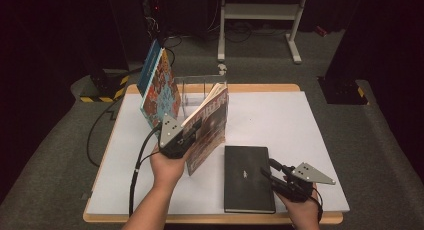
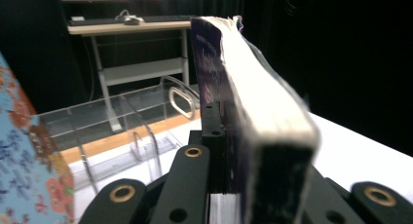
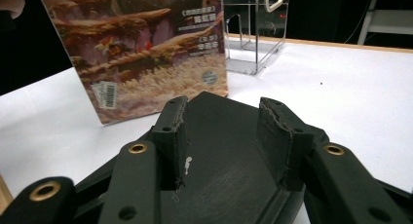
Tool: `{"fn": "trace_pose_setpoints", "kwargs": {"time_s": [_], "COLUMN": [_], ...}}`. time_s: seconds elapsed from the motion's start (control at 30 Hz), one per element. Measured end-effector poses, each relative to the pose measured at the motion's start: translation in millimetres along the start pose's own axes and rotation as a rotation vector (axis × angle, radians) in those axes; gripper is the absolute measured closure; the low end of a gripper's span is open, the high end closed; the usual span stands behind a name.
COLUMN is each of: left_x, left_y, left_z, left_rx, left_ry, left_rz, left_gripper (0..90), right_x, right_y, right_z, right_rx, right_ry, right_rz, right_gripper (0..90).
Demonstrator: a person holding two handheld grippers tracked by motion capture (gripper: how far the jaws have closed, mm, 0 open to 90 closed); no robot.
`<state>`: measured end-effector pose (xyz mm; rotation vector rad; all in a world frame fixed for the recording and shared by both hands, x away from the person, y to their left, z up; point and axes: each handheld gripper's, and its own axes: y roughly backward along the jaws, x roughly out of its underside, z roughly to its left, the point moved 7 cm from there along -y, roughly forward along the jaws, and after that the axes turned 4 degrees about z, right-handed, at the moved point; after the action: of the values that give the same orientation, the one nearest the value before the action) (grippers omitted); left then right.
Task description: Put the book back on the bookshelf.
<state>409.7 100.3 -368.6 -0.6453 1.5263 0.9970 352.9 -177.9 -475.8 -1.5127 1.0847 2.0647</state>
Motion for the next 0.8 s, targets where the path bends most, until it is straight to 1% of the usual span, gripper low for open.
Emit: {"fn": "trace_pose_setpoints", "kwargs": {"time_s": [0.03,0.07,0.13,0.23,0.27,0.37,0.4,0.47,0.5,0.63,0.7,0.8], "left_x": [-0.8,-1.8,-2.9,-4.0,-4.2,-5.5,-6.7,-10.3,-12.1,-23.3,-29.8,-37.1], "left_y": [2.6,7.3,13.5,21.0,22.7,22.0,20.2,14.5,11.7,-5.8,-16.2,-29.3], "left_z": [2.4,7.5,16.6,32.1,38.0,48.2,51.3,54.4,55.2,57.0,59.9,64.8], "left_rx": [-0.006,-0.021,-0.041,-0.102,-0.133,-0.191,-0.213,-0.242,-0.25,-0.266,-0.269,-0.293], "left_ry": [0.002,0.007,0.015,0.006,-0.002,-0.008,-0.01,-0.013,-0.012,0.0,0.026,0.037], "left_rz": [-0.007,-0.021,-0.028,-0.011,-0.003,0.002,0.005,0.004,0.003,-0.017,-0.028,-0.04], "left_gripper": [83.7,83.7,83.7,83.7,83.7,83.7,83.7,83.7,83.6,83.6,83.6,83.6], "right_x": [-0.1,0.2,1.6,3.4,3.7,4.2,4.1,3.6,3.6,4.2,3.9,3.7], "right_y": [0.4,0.4,-0.4,-1.3,-1.8,-3.6,-3.8,-4.4,-4.6,-4.4,-3.4,-2.9], "right_z": [-1.0,-1.7,-4.0,-5.1,-5.1,-4.2,-4.1,-4.3,-4.2,-4.7,-5.4,-6.4], "right_rx": [0.002,0.006,0.011,0.01,0.009,0.004,0.004,0.002,0.0,-0.003,-0.003,-0.004], "right_ry": [0.0,-0.001,-0.005,-0.014,-0.016,-0.013,-0.015,-0.022,-0.023,-0.026,-0.029,-0.039], "right_rz": [-0.002,-0.002,0.001,0.006,0.008,0.011,0.011,0.009,0.009,0.009,0.006,0.002], "right_gripper": [54.8,54.9,54.9,55.0,55.0,55.0,55.0,55.0,55.0,55.0,55.0,55.0]}}
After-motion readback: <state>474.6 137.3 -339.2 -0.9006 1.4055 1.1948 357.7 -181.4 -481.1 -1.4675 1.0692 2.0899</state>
